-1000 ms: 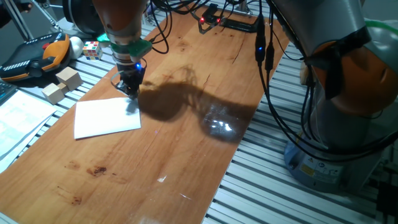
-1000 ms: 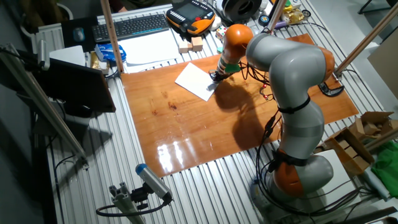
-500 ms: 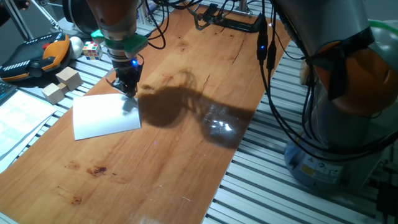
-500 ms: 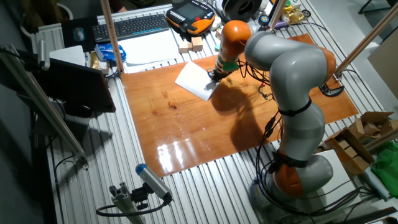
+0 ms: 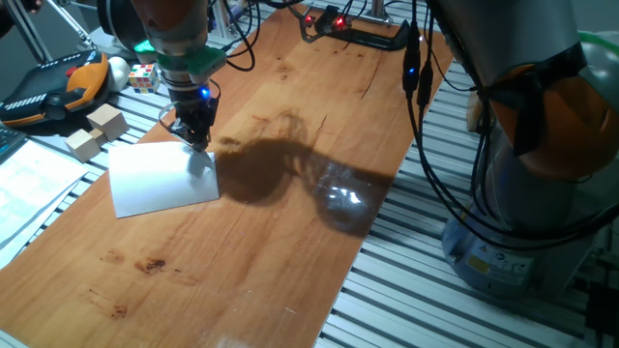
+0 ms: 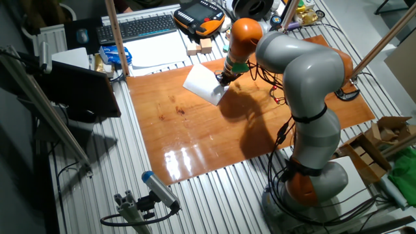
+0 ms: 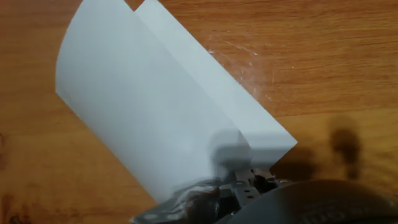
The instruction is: Unfold a piece of paper
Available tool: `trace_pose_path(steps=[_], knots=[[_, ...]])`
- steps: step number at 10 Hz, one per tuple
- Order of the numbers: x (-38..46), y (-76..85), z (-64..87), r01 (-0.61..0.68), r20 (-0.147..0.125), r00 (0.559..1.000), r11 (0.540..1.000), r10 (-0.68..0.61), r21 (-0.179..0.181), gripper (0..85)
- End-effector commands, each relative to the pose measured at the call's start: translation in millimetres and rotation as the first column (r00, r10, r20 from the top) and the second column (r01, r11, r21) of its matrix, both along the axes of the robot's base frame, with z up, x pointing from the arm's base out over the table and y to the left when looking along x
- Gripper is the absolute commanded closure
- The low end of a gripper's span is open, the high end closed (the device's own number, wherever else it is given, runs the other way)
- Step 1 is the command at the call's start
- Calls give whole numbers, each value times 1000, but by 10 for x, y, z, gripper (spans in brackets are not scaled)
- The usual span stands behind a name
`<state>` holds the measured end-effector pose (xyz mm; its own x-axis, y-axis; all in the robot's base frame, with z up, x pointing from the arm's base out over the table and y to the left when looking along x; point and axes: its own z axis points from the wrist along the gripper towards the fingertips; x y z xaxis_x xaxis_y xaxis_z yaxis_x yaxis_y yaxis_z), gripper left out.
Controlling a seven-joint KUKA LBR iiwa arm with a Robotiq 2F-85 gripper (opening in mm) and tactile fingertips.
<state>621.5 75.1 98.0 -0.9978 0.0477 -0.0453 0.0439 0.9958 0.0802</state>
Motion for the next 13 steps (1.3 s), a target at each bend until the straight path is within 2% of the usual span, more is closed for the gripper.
trace_pose_path(steps=[1, 3, 6, 8, 9, 13], knots=[[-21, 16, 37, 0, -1, 1000, 1000, 0, 0, 830], [-84, 78, 111, -2, -4, 1000, 1000, 2, 0, 830], [-153, 84, 188, -11, -7, 1000, 1000, 11, -8, 830], [-211, 87, 245, -24, -4, 1000, 999, 23, -24, 830], [-230, 74, 275, -34, 2, 999, 998, 34, -47, 830], [-314, 5, 402, -49, 0, 999, 997, 49, -65, 830]])
